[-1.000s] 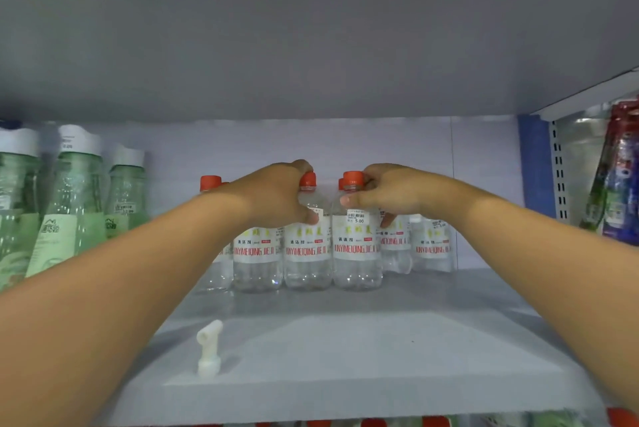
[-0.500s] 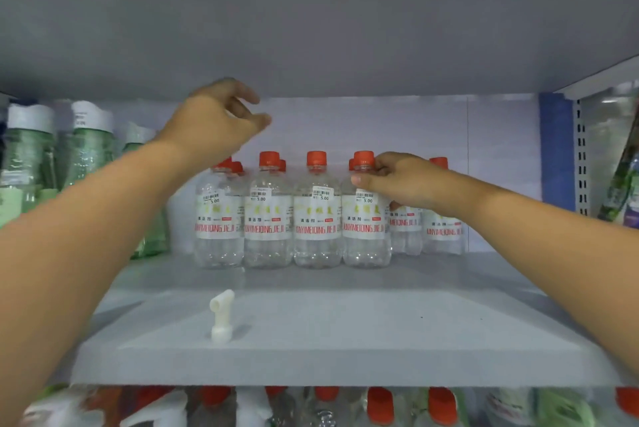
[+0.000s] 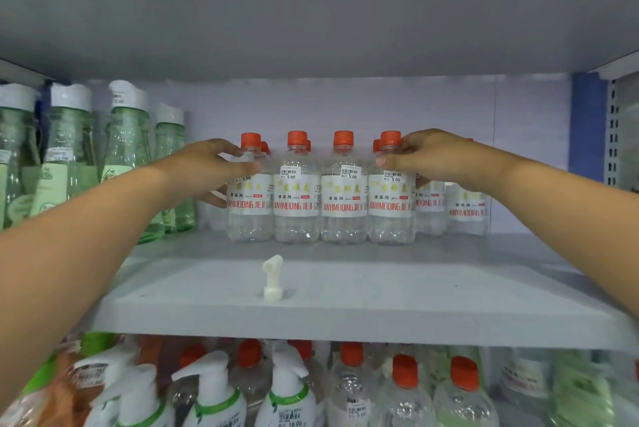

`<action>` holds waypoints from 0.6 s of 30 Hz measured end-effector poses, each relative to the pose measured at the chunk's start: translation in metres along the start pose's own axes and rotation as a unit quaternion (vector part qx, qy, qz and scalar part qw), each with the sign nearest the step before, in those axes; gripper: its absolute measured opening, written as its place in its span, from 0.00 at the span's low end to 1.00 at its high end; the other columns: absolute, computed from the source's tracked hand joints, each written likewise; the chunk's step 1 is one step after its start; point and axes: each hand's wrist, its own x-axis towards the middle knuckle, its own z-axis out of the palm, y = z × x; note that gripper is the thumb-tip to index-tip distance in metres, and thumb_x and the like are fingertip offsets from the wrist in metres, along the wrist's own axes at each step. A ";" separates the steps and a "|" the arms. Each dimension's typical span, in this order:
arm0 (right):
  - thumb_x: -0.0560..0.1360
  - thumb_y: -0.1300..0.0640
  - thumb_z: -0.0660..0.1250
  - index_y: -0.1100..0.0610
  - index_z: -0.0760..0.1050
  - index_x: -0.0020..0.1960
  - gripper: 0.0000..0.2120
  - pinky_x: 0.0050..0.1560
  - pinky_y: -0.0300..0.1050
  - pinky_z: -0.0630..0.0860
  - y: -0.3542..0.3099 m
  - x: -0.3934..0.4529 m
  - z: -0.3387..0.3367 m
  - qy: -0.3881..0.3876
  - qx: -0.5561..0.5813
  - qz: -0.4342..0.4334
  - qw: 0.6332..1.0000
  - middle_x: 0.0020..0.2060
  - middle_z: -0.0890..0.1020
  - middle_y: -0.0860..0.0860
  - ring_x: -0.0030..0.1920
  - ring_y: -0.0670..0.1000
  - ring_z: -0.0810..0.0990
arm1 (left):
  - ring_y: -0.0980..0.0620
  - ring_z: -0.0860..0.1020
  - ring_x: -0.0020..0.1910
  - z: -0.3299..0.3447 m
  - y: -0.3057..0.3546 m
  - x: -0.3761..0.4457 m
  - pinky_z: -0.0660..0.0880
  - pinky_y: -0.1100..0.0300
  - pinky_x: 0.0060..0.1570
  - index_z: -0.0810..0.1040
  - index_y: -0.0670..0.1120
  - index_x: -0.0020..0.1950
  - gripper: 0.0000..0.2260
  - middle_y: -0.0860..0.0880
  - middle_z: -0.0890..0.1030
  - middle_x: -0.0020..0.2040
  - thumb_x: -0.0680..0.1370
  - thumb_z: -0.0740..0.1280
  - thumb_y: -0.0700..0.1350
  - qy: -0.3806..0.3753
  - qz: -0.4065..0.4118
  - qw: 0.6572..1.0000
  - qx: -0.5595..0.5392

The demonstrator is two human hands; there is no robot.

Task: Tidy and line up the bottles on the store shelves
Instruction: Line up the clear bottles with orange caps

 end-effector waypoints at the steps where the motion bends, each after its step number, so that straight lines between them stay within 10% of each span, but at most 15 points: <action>1: 0.73 0.36 0.72 0.50 0.78 0.63 0.25 0.60 0.52 0.80 -0.002 -0.002 -0.001 -0.003 -0.008 0.000 1.000 0.56 0.84 0.47 0.54 0.51 0.83 | 0.48 0.86 0.47 -0.001 -0.001 0.000 0.84 0.51 0.47 0.72 0.50 0.70 0.27 0.49 0.85 0.51 0.75 0.74 0.56 -0.002 -0.001 1.000 -0.002; 5: 0.75 0.36 0.70 0.49 0.71 0.73 0.32 0.60 0.43 0.72 -0.032 -0.003 -0.015 0.097 -0.046 -0.054 0.993 0.63 0.77 0.44 0.61 0.48 0.77 | 0.49 0.85 0.47 -0.001 -0.001 -0.001 0.84 0.53 0.45 0.73 0.51 0.69 0.25 0.50 0.84 0.51 0.75 0.74 0.56 0.003 0.002 1.000 -0.007; 18: 0.78 0.40 0.68 0.46 0.83 0.52 0.12 0.49 0.45 0.73 -0.068 0.050 0.019 0.025 -0.199 -0.096 0.975 0.45 0.82 0.41 0.49 0.47 0.80 | 0.50 0.85 0.46 0.000 -0.004 0.001 0.84 0.52 0.47 0.72 0.50 0.72 0.27 0.52 0.84 0.51 0.76 0.74 0.55 -0.003 0.020 1.000 -0.014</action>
